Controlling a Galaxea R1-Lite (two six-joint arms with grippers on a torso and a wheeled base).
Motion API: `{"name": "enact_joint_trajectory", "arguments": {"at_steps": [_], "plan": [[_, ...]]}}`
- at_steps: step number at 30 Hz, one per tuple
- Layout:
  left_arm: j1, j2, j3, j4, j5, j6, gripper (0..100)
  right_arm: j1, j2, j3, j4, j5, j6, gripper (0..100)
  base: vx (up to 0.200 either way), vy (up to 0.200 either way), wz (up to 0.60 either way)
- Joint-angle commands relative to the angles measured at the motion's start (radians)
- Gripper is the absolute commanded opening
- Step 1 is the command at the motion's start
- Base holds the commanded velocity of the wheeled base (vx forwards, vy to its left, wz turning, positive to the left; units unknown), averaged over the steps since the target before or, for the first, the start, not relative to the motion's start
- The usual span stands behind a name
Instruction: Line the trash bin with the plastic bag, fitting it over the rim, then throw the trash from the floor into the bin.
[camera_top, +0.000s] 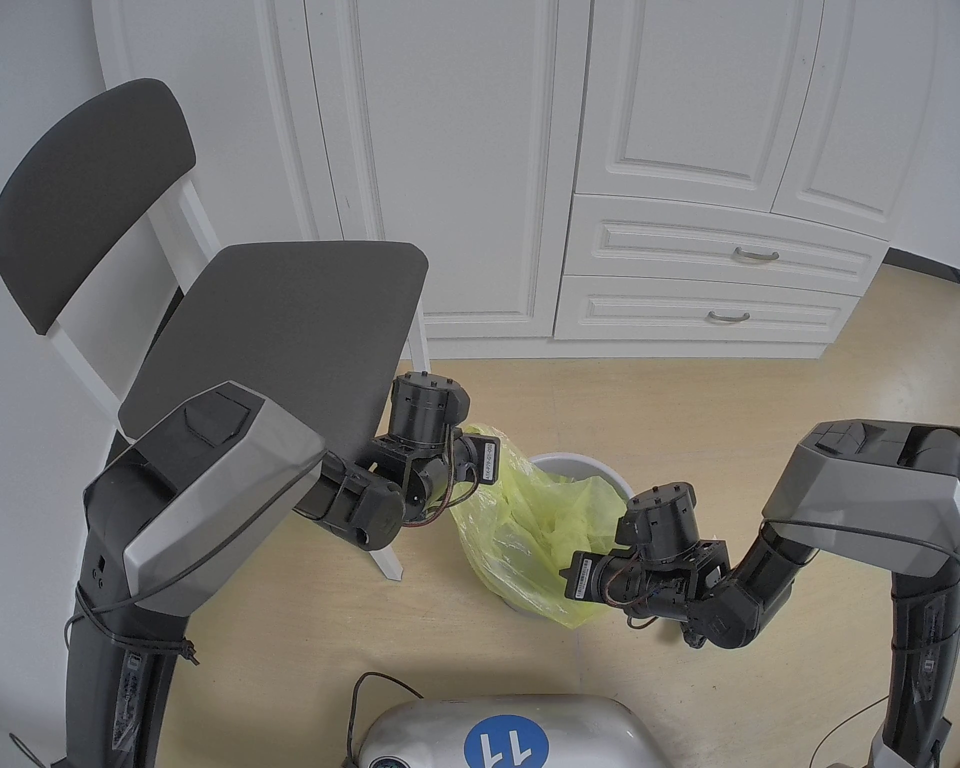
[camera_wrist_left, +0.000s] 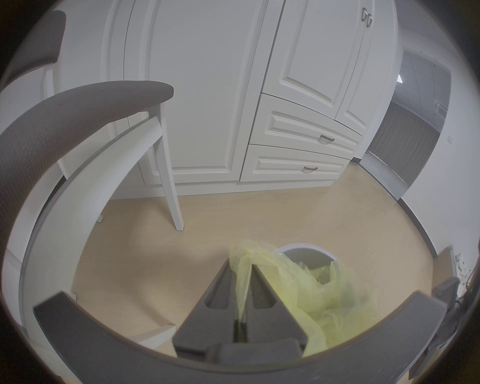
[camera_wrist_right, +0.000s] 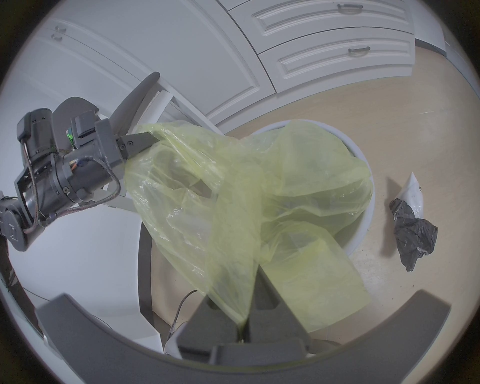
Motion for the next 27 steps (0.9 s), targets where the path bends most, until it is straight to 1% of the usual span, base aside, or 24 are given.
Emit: {"name": "enact_joint_trajectory", "arguments": {"at_steps": [1, 3, 9, 19, 26, 27], "plan": [[0.004, -0.007, 0.003, 0.001, 0.001, 0.001, 0, 0.0, 0.016, -0.005, 0.0, 0.0, -0.001, 0, 0.0, 0.0, 0.0], [0.004, -0.007, 0.003, -0.001, 0.001, 0.001, 0, -0.007, 0.018, -0.009, 0.0, -0.001, -0.002, 0, 0.0, 0.0, 0.0], [0.01, -0.007, -0.002, -0.001, -0.001, 0.022, 0, -0.078, 0.027, -0.037, 0.016, 0.0, -0.002, 0, 0.0, 0.0, 0.0], [0.033, -0.004, -0.014, -0.004, -0.007, 0.042, 0, -0.104, 0.027, -0.041, 0.009, 0.0, -0.005, 0, 0.0, 0.0, 0.0], [0.027, 0.005, 0.009, -0.052, -0.007, 0.035, 0, -0.135, -0.045, -0.028, 0.015, -0.003, -0.022, 0, 0.0, 0.0, 0.0], [0.027, 0.007, 0.029, -0.073, -0.009, 0.035, 0, -0.15, -0.082, -0.015, 0.02, -0.003, -0.045, 0, 0.0, 0.0, 0.0]]}}
